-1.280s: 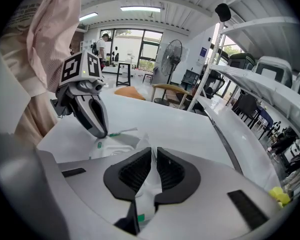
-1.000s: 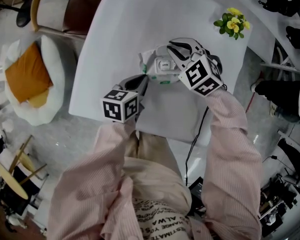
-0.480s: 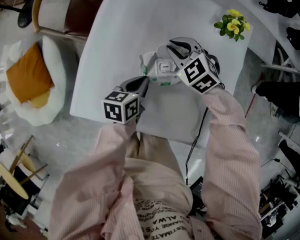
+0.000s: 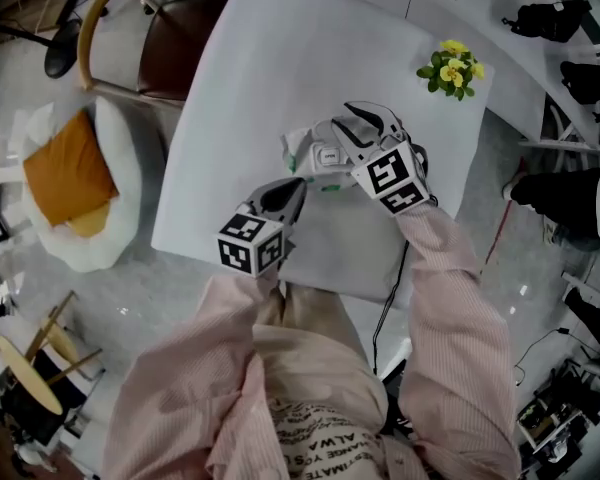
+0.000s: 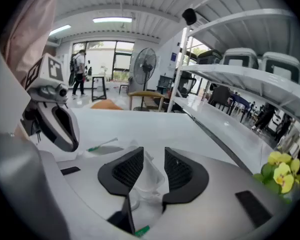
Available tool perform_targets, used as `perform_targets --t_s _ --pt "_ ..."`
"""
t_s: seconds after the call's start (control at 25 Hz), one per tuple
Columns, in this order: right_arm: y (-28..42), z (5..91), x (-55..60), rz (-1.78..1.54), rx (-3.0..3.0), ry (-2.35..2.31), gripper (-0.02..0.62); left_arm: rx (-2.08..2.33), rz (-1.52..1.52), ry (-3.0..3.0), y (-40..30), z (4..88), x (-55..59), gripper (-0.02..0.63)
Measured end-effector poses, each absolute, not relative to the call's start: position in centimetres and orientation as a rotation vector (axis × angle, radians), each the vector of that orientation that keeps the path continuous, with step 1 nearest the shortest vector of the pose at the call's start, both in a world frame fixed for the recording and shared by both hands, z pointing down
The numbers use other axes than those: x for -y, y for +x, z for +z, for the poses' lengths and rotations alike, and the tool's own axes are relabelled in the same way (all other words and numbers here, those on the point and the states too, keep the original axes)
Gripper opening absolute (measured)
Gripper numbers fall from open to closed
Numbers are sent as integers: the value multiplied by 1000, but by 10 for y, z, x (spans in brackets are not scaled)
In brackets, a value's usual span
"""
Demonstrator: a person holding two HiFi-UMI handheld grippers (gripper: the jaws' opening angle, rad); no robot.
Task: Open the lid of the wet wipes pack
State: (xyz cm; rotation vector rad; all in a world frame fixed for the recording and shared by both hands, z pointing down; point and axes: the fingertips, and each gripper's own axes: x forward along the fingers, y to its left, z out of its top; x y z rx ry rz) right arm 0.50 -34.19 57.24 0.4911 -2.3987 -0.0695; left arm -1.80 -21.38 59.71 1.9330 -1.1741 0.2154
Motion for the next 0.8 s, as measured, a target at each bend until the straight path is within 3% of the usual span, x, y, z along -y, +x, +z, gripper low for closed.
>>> perform_targets --t_s 0.44,0.8 --pt "36 517 339 165 2528 806 26 1186 189 2101 -9 539 222 0" --pt "68 469 320 294 2600 1028 8 1243 161 2216 -23 485 225 0"
